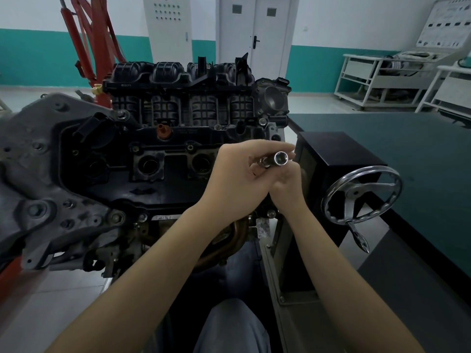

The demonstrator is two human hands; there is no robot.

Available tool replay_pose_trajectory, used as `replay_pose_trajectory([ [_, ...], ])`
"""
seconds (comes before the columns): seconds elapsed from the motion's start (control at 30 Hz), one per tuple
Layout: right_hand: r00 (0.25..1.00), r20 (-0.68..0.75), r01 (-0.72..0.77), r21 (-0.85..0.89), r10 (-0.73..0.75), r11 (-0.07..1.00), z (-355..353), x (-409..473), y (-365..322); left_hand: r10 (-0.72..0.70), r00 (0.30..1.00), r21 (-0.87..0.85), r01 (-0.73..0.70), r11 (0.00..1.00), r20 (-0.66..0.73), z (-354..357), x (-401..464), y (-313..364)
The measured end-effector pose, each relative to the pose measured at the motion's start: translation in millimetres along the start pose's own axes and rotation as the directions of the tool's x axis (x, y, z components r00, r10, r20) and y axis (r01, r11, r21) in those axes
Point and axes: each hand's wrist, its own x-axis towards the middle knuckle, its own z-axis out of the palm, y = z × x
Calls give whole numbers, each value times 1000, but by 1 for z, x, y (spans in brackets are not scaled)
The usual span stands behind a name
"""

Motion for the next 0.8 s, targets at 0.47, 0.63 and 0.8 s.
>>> replay_pose_trajectory([
  [0.47, 999, 10, 32, -30, -32, 999, -1, -1, -3, -2, 998, -46, 5, 999, 59, -1, -1, 2],
  [0.63, 998, -1, 65, 42, -65, 997, 3, -2, -7, 68, 997, 117, -70, 991, 28, 0, 0, 4],
  [0.8, 999, 40, 4, 16, -5, 1000, -4, 0, 0, 123, 989, 152, -110, 982, -79, 6, -2, 3],
])
